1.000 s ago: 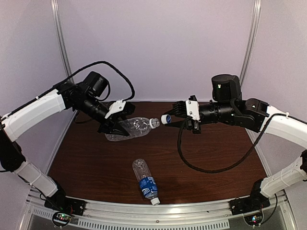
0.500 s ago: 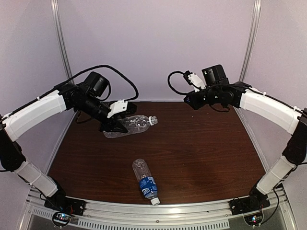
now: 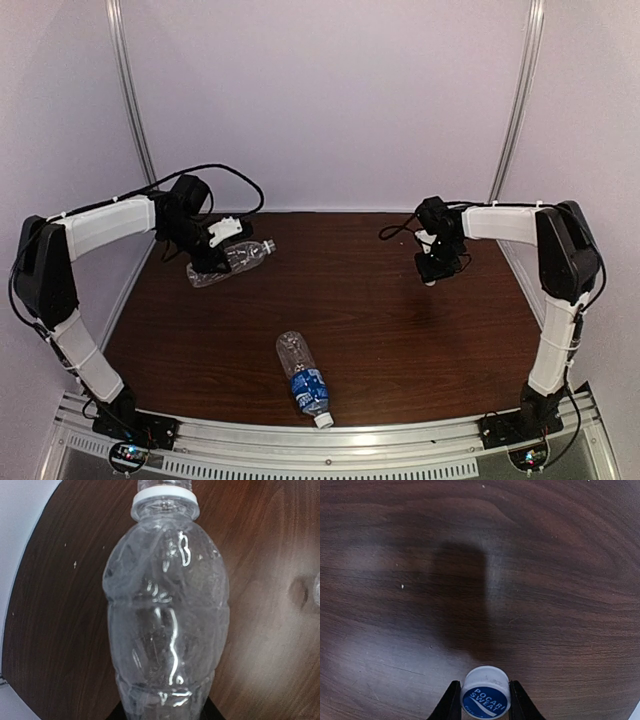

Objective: Unscrew the bottle caps

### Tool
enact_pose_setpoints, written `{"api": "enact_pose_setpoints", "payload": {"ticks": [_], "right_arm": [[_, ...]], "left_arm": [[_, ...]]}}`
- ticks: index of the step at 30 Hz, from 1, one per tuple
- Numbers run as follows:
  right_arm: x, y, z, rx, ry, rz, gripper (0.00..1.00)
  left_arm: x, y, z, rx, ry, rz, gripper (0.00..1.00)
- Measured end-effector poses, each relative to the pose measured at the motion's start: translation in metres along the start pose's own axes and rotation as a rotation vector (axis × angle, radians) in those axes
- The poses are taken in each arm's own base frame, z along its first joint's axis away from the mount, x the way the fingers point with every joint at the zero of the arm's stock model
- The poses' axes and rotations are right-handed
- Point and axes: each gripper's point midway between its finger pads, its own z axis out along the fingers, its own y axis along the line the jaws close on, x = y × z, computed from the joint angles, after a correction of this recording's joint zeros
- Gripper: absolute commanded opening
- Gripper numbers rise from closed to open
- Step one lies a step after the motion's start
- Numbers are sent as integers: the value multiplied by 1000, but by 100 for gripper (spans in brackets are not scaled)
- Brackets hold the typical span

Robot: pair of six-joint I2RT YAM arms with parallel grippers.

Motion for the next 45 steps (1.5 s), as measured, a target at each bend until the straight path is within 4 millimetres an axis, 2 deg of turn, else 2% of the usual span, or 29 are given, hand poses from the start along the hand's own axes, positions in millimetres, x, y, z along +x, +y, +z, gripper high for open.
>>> {"api": "enact_pose_setpoints", "payload": {"ticks": [6, 12, 16, 19, 24, 25, 29, 30, 31, 34, 45], "right_arm": [[15, -1, 15, 16, 53, 4, 16], [18, -2, 19, 16, 55, 10, 25], [21, -1, 23, 13, 63, 9, 32], [23, -1, 24, 11, 68, 8, 45], [24, 0, 26, 4, 68, 9, 57], [24, 0, 26, 3, 68, 10, 65], [23, 2, 26, -4, 63, 13, 73], [23, 2, 26, -5, 62, 11, 79], [23, 2, 26, -6, 62, 14, 89], [22, 3, 26, -9, 58, 14, 99], [19, 3, 18, -17, 43, 13, 100]], "left_arm": [[58, 29, 37, -34, 138, -98, 38], [89, 28, 67, -20, 220, -128, 58], [90, 29, 72, -23, 215, -126, 67], [91, 28, 74, -20, 212, -123, 71], [94, 24, 80, 0, 217, -126, 78], [95, 23, 82, 8, 220, -126, 80], [97, 20, 85, 23, 224, -125, 86], [97, 19, 85, 25, 224, -125, 88], [97, 19, 85, 26, 223, -123, 89], [97, 18, 84, 31, 224, -122, 97], [95, 20, 83, 26, 221, -115, 97]]}}
